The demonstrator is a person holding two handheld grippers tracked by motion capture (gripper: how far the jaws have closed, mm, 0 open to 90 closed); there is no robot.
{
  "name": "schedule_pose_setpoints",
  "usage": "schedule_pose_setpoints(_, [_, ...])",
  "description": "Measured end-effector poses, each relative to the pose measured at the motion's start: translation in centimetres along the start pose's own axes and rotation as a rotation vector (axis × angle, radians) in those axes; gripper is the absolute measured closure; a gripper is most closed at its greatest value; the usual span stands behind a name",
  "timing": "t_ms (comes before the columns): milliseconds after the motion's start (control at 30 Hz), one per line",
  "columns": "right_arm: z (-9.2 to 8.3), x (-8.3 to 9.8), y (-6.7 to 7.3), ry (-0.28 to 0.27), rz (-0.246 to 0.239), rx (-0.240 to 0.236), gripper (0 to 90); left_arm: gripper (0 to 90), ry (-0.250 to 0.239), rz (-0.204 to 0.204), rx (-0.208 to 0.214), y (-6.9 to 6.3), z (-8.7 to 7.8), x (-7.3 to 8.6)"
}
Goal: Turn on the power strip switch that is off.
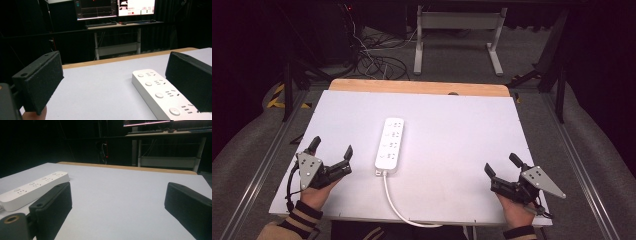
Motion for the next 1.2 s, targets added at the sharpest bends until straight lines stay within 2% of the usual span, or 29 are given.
schedule_pose_setpoints(233, [0.1,0.0,0.0,0.001,0.001,-0.001,8.3,1.9,-0.001,0.002,0.001,0.0,-0.1,0.0])
schedule_pose_setpoints(467, [0.0,0.0,0.0,0.0,0.002,-0.002,8.3,2.1,-0.013,-0.032,0.023,0.0,0.0,-0.2])
schedule_pose_setpoints(567, [0.0,0.0,0.0,-0.001,0.0,-0.004,8.3,3.5,0.004,-0.034,0.031,-0.3,0.0,-0.3])
schedule_pose_setpoints(767, [0.0,0.0,0.0,0.001,0.002,-0.004,8.3,4.1,-0.005,-0.044,0.078,-0.6,-0.1,-0.6])
schedule_pose_setpoints(833, [-0.1,-0.1,0.0,0.001,0.004,-0.003,8.3,7.7,-0.007,-0.046,0.099,-0.7,-0.2,-0.7])
schedule_pose_setpoints(1200, [-0.1,0.0,0.0,0.002,0.001,-0.004,8.3,14.3,0.006,-0.071,0.159,-0.8,-0.3,-1.0])
Point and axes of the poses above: each handheld gripper's, and its own axes: z roughly forward along the jaws, x roughly out of its underside, y roughly to its left, the point moved 5 cm from there along z, roughly forward along the jaws, and after that the axes turned 9 degrees about -y, right-handed, at the moved point
